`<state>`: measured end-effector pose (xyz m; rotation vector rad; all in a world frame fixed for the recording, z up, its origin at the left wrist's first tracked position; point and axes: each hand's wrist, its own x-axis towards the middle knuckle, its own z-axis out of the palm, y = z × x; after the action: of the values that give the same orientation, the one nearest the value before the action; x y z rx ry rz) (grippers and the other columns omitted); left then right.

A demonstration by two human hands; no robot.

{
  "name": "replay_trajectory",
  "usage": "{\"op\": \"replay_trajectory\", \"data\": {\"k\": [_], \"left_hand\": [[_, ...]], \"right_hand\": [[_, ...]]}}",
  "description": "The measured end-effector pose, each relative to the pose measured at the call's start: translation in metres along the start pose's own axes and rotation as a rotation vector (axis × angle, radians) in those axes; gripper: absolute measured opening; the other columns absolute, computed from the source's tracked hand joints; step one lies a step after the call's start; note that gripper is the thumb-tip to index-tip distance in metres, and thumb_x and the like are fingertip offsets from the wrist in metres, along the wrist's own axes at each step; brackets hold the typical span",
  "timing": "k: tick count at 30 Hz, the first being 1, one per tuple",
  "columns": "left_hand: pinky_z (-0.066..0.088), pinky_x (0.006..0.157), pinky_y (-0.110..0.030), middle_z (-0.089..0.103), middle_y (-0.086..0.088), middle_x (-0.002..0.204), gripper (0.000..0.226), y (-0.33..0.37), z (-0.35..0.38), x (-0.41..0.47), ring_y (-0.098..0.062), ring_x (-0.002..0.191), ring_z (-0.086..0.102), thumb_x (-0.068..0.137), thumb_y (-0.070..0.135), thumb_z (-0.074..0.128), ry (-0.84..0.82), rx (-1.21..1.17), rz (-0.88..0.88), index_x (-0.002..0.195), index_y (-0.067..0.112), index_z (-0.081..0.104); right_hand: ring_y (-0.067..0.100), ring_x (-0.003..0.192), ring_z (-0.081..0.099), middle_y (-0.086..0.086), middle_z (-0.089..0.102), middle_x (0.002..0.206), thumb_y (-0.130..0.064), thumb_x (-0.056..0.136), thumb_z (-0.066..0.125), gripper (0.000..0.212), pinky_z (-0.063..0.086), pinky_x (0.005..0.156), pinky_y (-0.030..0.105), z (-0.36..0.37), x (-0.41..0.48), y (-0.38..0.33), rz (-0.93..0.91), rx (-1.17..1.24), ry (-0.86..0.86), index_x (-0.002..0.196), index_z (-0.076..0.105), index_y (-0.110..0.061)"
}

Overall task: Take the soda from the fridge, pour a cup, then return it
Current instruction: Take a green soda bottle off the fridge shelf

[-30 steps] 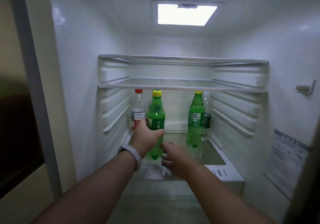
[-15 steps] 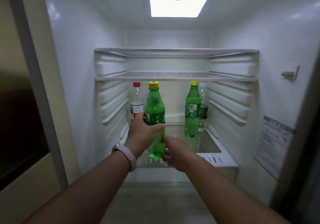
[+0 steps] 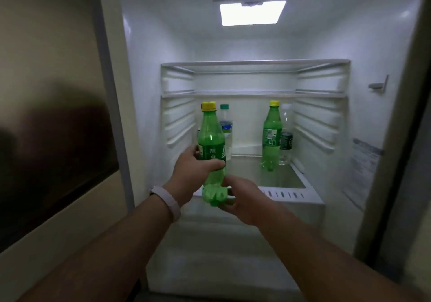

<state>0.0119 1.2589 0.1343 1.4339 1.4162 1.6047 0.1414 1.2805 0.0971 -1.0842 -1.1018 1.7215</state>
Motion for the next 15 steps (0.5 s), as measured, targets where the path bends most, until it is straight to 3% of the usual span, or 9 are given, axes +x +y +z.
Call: {"op": "replay_trajectory", "data": {"k": [11, 15], "left_hand": [[0.059, 0.082, -0.046, 0.075, -0.003, 0.097, 0.042, 0.026, -0.035, -0.056, -0.024, 0.09, 0.073, 0.068, 0.013, 0.085, -0.148, -0.081, 0.066, 0.106, 0.019, 0.07], [0.059, 0.082, -0.042, 0.076, -0.004, 0.097, 0.034, 0.04, -0.044, -0.087, -0.027, 0.093, 0.072, 0.073, 0.007, 0.081, -0.22, -0.136, 0.084, 0.103, 0.018, 0.07]], "right_hand": [[0.031, 0.082, 0.069, 0.018, 0.067, 0.102, -0.007, 0.089, 0.055, 0.026, 0.058, 0.064, 0.035, 0.018, -0.078, 0.009, -0.021, 0.015, -0.02, 0.114, 0.06, -0.004], [0.031, 0.088, 0.067, 0.017, 0.065, 0.102, -0.007, 0.092, 0.054, 0.016, 0.058, 0.074, 0.039, 0.023, -0.12, 0.017, -0.049, 0.044, -0.014, 0.107, 0.059, -0.008]]}}
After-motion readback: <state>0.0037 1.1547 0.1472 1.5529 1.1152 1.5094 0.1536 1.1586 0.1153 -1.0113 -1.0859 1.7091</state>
